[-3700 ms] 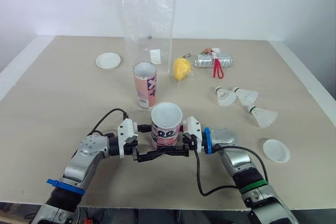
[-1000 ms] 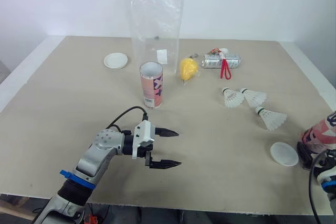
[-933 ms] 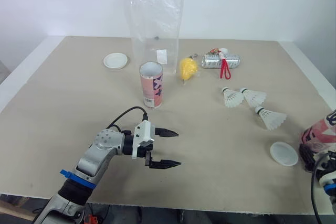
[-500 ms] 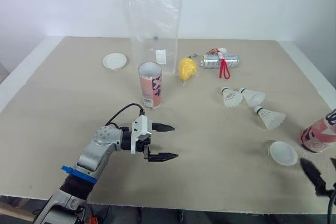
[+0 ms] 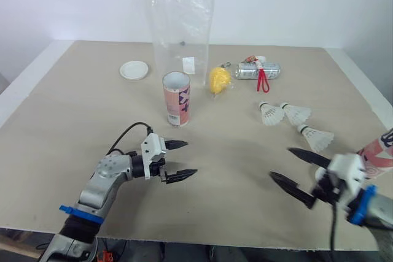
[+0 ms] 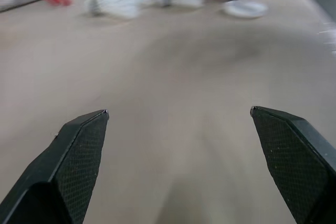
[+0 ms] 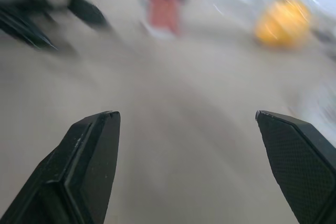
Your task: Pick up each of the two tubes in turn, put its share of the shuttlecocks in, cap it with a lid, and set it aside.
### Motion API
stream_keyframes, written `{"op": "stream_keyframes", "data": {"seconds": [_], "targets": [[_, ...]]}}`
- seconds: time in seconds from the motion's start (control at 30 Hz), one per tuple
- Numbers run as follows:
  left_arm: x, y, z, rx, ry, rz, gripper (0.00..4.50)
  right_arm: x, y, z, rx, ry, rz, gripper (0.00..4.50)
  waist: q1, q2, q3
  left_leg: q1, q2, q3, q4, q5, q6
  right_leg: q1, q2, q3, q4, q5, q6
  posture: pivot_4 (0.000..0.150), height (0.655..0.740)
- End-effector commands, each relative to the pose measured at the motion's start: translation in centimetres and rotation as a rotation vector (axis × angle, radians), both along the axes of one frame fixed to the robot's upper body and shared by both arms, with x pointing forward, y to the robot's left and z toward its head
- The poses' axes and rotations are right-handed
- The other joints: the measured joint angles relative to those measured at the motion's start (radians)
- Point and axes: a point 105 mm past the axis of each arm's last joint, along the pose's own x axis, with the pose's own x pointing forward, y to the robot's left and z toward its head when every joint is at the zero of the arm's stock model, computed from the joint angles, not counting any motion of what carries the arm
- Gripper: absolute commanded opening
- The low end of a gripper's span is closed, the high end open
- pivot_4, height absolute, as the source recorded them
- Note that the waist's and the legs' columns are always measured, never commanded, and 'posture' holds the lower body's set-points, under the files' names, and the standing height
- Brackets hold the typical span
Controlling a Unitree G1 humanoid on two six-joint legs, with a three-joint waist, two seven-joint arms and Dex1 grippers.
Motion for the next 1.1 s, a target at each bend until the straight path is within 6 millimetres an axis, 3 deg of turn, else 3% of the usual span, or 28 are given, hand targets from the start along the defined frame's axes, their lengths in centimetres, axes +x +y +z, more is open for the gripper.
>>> {"op": "stream_keyframes", "data": {"seconds": [0.03, 0.27, 0.4, 0.53, 0.63, 0.83, 1.1], "targets": [[1.1, 1.4, 1.3, 0.007, -0.067, 0.177, 4.50, 1.3, 2.6, -0.8, 0.017, 0.017, 0.165, 4.41, 0.000, -0.002, 0.002, 0.000, 0.000, 0.000, 0.000, 0.000, 0.000, 0.000, 0.000, 0.000, 0.000, 0.000, 0.000, 0.150, 0.7400], [1.7, 3.9, 1.0, 0.001, -0.025, 0.432, 4.50, 5.9, 3.7, -1.0, 0.016, -0.045, 0.208, 4.41, 0.004, -0.003, 0.002, -0.001, -0.001, -0.001, 0.000, 0.000, 0.000, 0.000, -0.001, -0.002, 0.000, 0.001, -0.001, 0.150, 0.7400], [2.3, 5.4, 1.0, -0.010, -0.043, 0.593, 4.50, 7.5, 4.0, -0.9, -0.010, -0.077, 0.200, 4.41, 0.003, -0.003, 0.003, -0.001, 0.000, -0.002, 0.000, 0.000, 0.000, 0.000, 0.000, -0.002, 0.001, 0.003, -0.004, 0.150, 0.7400], [3.0, 4.6, 0.4, -0.018, -0.025, 0.615, 4.50, 9.1, 4.4, -0.3, 0.033, -0.079, 0.148, 4.41, 0.002, -0.003, 0.003, 0.000, 0.000, -0.002, 0.001, 0.001, -0.001, 0.001, 0.000, -0.002, 0.001, 0.004, -0.004, 0.150, 0.7400], [4.2, 4.0, 0.5, -0.025, -0.028, 0.618, 4.50, 8.4, 5.4, 0.7, 0.121, -0.061, 0.190, 4.41, 0.003, -0.003, 0.003, 0.000, 0.000, -0.002, 0.001, 0.002, -0.003, 0.001, 0.000, -0.002, 0.001, 0.005, -0.002, 0.150, 0.7400], [6.0, 3.4, 0.8, -0.025, -0.035, 0.594, 4.50, 7.0, 6.3, -0.4, 0.088, -0.050, 0.221, 4.41, 0.001, -0.003, 0.003, 0.000, 0.000, -0.003, 0.001, 0.002, -0.004, 0.001, 0.001, -0.002, 0.001, 0.005, -0.002, 0.150, 0.7400], [8.9, 1.5, 1.3, 0.000, -0.043, 0.484, 4.50, 6.5, 6.7, -0.1, 0.074, -0.074, 0.207, 4.41, 0.001, -0.003, 0.003, 0.000, 0.000, -0.003, 0.001, 0.003, -0.004, 0.001, 0.001, -0.002, 0.000, 0.005, 0.002, 0.150, 0.7400]]}}
